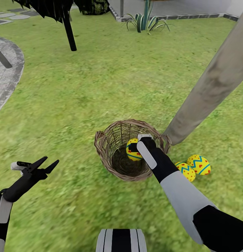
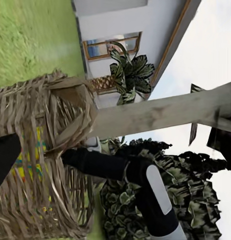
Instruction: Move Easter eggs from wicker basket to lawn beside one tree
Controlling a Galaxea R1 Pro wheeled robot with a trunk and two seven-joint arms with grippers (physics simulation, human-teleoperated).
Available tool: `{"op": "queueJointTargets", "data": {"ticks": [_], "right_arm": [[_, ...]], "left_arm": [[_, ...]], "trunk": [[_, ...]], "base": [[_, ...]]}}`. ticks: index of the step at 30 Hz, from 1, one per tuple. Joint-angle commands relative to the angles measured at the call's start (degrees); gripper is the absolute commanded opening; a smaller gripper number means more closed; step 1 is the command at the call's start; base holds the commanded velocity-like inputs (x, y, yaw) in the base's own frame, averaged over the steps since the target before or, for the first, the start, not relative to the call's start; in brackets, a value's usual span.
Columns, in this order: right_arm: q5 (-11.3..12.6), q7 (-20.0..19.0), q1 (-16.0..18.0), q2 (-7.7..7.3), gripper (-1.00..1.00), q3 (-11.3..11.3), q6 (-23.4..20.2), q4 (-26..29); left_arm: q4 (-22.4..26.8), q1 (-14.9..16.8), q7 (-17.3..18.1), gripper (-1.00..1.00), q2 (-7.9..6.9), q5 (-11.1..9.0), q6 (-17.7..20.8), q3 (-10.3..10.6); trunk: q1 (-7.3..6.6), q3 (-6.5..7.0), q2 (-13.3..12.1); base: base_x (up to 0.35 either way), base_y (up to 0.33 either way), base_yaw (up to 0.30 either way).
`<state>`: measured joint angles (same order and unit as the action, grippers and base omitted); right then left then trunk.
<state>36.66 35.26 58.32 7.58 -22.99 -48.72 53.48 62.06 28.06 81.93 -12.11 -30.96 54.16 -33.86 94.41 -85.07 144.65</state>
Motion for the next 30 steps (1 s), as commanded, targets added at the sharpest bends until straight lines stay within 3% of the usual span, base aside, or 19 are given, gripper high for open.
{"op": "queueJointTargets", "data": {"ticks": [1,16,24,27,30], "right_arm": [[0.6,0.6,0.0,-0.02,-1.00,-0.1,-0.1,0.0],[0.7,0.1,0.0,-0.33,-1.00,0.0,-1.1,0.7],[0.8,0.0,-2.4,-0.46,-1.00,0.1,-1.1,5.8],[0.7,-3.3,-2.5,-0.54,-1.00,0.1,-1.1,6.1],[0.7,-6.3,-2.5,-2.24,-1.00,0.1,-1.1,6.6]], "left_arm": [[0.2,0.1,0.2,1.00,-0.08,0.0,0.7,0.0],[0.4,0.4,0.2,1.00,-0.28,0.0,0.9,0.0],[0.3,0.4,0.2,1.00,-0.20,0.0,0.9,0.0],[0.2,0.4,0.2,1.00,-0.24,0.0,0.9,0.0],[0.2,0.4,0.2,1.00,-0.28,0.0,0.9,0.0]], "trunk": [[-0.03,0.19,0.0],[-0.42,3.51,-0.2],[-0.62,5.29,-0.3],[-0.70,5.95,-0.3],[-0.78,6.62,-0.4]], "base": [[0.000,0.000,0.000],[-0.088,0.000,0.000],[-0.001,0.000,0.000],[-0.003,0.000,0.000],[-0.224,0.000,0.000]]}}
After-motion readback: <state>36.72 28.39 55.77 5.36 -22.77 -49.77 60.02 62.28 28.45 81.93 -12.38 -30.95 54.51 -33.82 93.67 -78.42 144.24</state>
